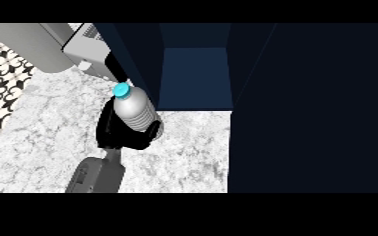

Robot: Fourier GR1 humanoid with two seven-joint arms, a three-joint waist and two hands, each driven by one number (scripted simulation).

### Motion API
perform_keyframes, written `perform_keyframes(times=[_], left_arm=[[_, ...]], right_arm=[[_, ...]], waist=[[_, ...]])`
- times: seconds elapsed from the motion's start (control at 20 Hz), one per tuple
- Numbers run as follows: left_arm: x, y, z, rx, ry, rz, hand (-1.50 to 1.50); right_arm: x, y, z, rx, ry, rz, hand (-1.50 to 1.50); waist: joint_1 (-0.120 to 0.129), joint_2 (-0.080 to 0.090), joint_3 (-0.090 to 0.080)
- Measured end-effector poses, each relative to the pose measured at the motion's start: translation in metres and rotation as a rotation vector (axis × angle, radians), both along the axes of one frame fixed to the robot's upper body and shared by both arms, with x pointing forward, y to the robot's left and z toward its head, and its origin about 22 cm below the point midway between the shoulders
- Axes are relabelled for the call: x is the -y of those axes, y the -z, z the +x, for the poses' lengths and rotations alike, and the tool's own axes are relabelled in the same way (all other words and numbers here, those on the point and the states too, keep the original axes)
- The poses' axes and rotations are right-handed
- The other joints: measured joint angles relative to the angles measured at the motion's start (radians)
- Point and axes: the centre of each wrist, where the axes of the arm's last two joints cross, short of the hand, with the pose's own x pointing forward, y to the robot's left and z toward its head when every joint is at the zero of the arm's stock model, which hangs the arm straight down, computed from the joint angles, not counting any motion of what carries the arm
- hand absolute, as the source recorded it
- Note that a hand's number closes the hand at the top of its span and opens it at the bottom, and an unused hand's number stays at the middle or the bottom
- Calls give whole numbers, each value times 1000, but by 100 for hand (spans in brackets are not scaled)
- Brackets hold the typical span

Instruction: Pick up the bottled water, place it into the cabinet and close the cabinet

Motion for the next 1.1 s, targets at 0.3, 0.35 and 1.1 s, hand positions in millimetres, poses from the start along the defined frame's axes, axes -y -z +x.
perform_keyframes(times=[0.3, 0.35, 1.1], left_arm=[[38, -34, 23, 7, 2, 50, 150], [42, -36, 26, 13, 0, 68, 150], [106, -86, 107, 69, -131, 337, 150]], right_arm=[[0, -2, -4, -9, 5, 6, -150], [-1, -4, -1, -10, 4, 7, -150], [-5, -1, 9, -1, -7, 15, -150]], waist=[[-5, 1, 0], [-4, 1, 0], [-25, 7, 0]])
